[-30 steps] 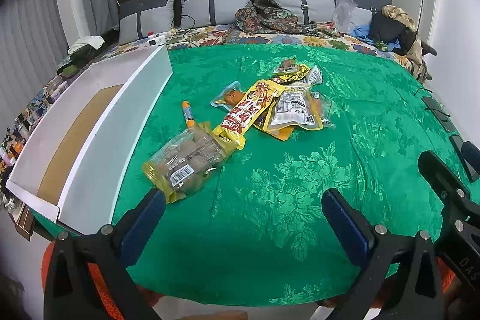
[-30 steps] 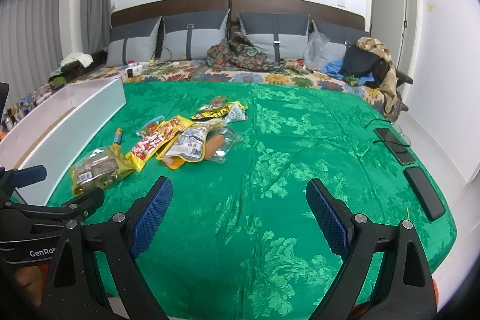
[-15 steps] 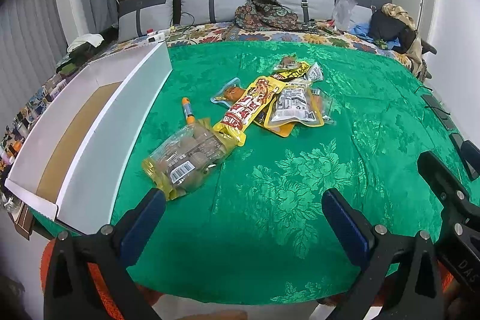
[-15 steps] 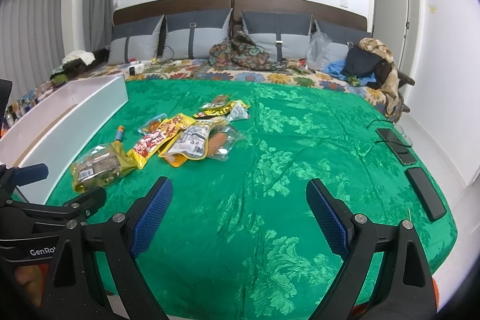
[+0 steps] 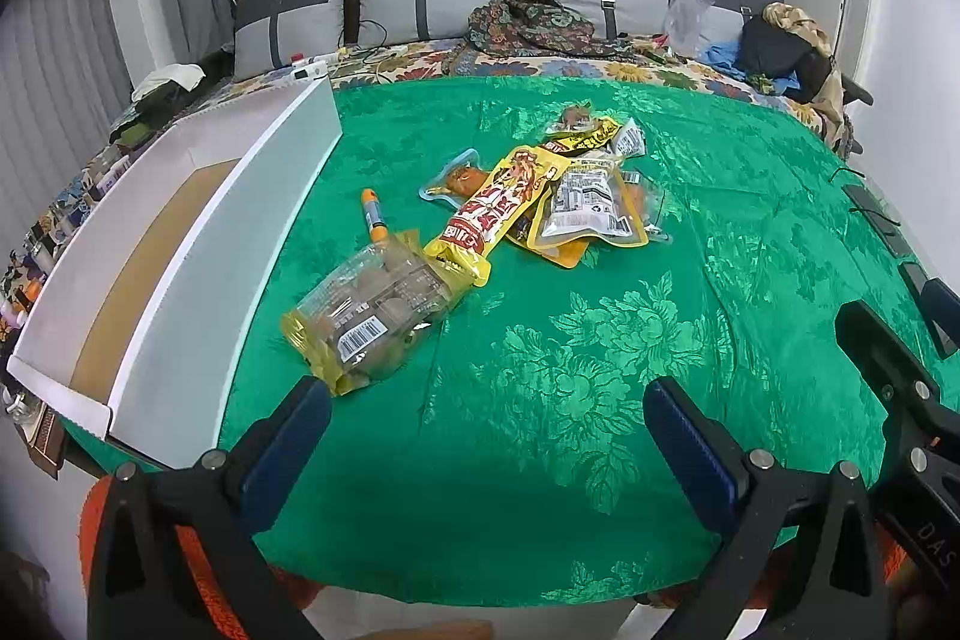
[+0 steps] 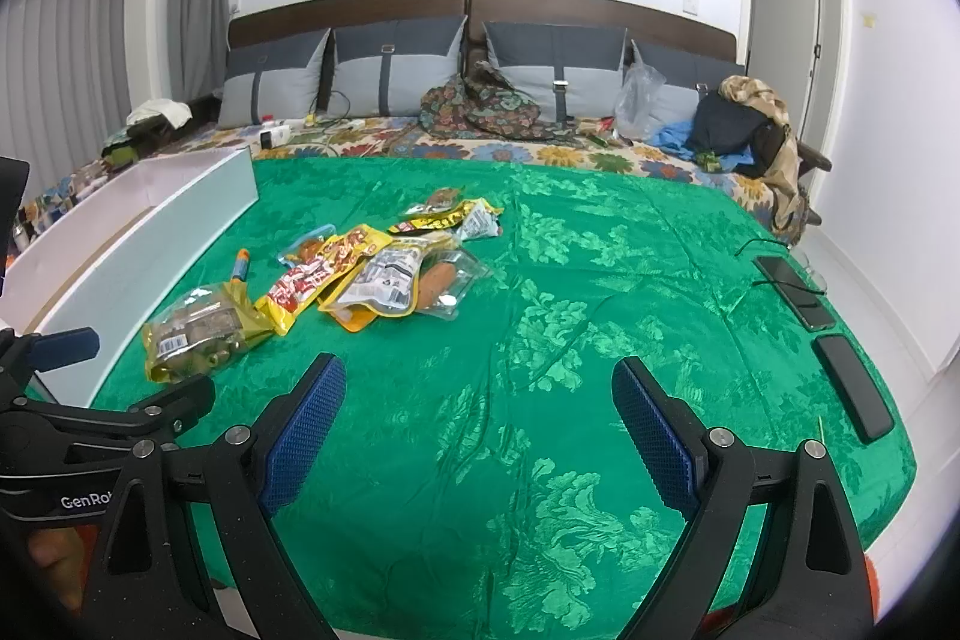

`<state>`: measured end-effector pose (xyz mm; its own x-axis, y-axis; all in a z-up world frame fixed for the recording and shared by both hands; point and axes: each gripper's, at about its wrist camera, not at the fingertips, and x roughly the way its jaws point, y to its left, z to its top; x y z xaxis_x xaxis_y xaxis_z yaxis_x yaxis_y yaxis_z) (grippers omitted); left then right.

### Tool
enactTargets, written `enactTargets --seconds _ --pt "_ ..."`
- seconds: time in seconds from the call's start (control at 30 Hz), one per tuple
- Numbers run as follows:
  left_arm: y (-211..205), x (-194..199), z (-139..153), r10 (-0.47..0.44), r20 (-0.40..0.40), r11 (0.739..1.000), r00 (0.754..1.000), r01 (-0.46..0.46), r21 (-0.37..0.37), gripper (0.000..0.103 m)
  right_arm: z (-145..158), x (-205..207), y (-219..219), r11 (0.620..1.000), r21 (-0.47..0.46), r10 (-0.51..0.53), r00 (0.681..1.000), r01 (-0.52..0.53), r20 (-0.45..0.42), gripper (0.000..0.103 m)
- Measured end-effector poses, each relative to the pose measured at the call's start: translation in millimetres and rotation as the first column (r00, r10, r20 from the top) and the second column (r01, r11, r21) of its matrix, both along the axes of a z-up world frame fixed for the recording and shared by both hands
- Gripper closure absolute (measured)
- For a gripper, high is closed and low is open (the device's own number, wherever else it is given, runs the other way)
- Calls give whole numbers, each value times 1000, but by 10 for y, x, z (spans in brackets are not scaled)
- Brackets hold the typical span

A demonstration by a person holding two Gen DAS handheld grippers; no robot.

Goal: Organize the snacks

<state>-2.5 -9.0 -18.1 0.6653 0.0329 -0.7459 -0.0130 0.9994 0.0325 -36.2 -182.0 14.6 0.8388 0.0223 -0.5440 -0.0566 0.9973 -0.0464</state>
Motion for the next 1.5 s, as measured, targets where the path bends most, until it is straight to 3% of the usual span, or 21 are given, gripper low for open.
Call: enactTargets --seconds 1.5 --pt "-29 61 -117 -13 -44 1000 999 14 15 0 -68 29 -28 1000 4 3 1000 -3 -26 10"
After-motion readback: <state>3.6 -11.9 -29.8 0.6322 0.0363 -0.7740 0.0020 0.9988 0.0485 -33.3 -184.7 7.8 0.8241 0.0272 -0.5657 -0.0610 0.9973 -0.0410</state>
